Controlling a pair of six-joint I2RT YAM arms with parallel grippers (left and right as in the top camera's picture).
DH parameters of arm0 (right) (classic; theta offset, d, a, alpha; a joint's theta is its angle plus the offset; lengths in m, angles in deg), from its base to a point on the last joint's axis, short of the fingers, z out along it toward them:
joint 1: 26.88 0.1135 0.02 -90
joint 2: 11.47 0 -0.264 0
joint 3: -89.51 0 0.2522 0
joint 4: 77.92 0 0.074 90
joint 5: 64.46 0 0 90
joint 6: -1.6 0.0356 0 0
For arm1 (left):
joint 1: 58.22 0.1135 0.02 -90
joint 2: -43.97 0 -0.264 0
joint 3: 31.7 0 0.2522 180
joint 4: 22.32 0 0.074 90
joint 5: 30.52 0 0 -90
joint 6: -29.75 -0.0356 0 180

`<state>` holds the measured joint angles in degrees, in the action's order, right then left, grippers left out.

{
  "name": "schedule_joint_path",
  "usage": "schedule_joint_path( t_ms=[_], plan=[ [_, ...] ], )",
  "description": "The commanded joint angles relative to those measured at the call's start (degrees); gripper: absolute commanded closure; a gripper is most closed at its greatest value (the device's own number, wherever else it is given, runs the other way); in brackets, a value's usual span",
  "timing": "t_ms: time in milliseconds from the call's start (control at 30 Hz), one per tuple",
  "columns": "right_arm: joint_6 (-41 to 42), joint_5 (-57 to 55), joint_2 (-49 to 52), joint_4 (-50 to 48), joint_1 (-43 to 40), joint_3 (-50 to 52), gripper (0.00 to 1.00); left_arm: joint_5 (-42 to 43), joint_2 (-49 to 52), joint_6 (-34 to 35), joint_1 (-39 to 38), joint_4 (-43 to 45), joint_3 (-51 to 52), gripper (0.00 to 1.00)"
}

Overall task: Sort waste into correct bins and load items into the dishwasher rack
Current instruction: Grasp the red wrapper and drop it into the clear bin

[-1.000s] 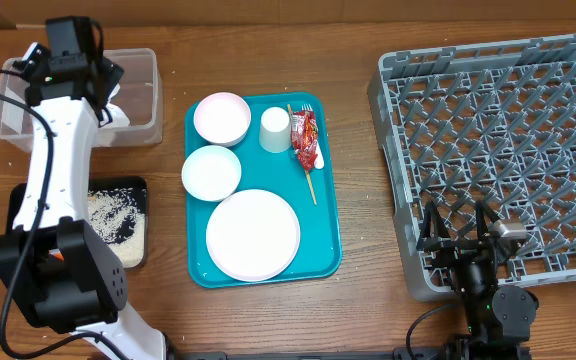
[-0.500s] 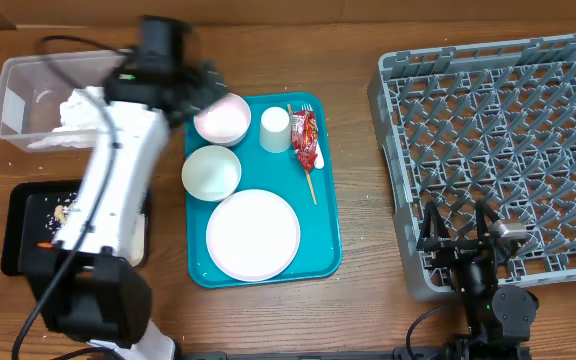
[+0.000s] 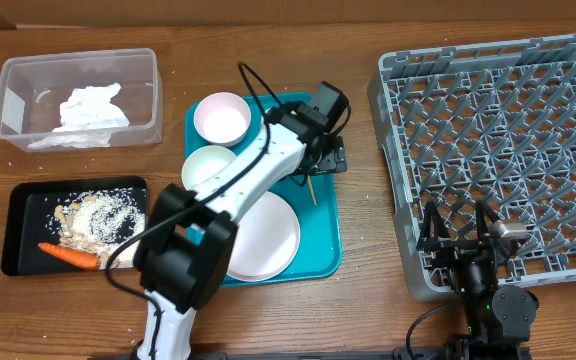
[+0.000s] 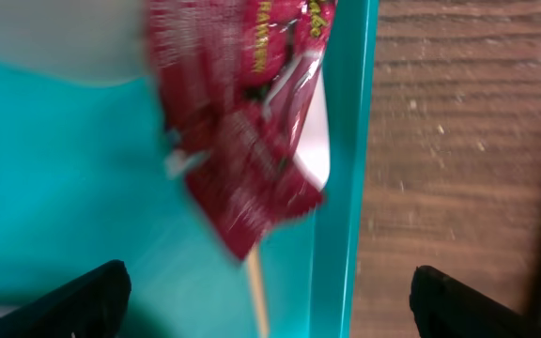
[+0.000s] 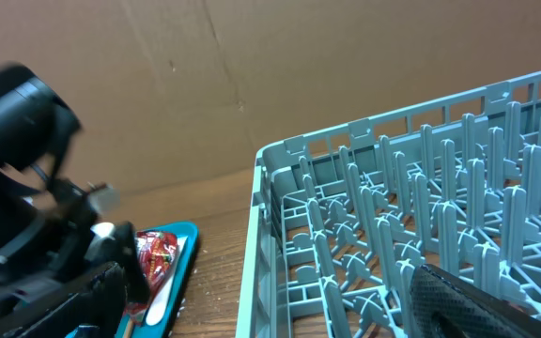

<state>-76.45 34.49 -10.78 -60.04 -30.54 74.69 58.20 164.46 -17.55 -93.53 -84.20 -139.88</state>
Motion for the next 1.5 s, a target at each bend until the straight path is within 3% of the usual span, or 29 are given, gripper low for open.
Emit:
schedule_joint_path(
  t_ms=[0, 200, 367, 533, 800, 867, 1100, 1300, 1467],
  plan=[
    [-0.22, -0.35, -0.46, -0.20, -0.22, 0.59, 0.00, -2.56, 2.80, 4.61, -0.33, 3.65, -0.09, 0.07],
    [-0.22, -0.35, -0.46, -0.20, -0.22, 0.59, 0.00, -12.59, 3.06, 6.03, -0.31, 5.35, -0.09, 0.17],
    [-0.22, -0.33, -0.46, -0.20, -0.22, 0.59, 0.00, -12.83, 3.98, 6.25, -0.31, 5.92, -0.09, 0.31],
    [-0.22, -0.35, -0.46, -0.20, -0.22, 0.59, 0.00, -12.85, 4.63, 6.21, -0.31, 6.25, -0.11, 0.38],
    [-0.22, -0.35, -0.46, -0.20, -0.22, 0.59, 0.00, -12.63, 4.02, 6.19, -0.35, 4.81, -0.37, 0.72],
    [-0.22, -0.35, -0.46, -0.20, -0.22, 0.59, 0.00, -12.61, 3.43, 6.19, -0.35, 3.63, -0.37, 0.95],
    [-0.22, -0.35, -0.46, -0.20, -0.22, 0.59, 0.00, -9.14, -3.30, 6.16, -0.42, 0.11, -0.37, 0.96],
    [-0.22, -0.35, -0.46, -0.20, -0.22, 0.59, 0.00, -9.53, -18.97, 2.43, -0.44, -0.04, -0.39, 0.96],
    [-0.22, -0.35, -0.46, -0.20, -0.22, 0.59, 0.00, -23.63, -26.34, 2.29, 2.32, -0.04, -0.37, 0.96]
  ],
)
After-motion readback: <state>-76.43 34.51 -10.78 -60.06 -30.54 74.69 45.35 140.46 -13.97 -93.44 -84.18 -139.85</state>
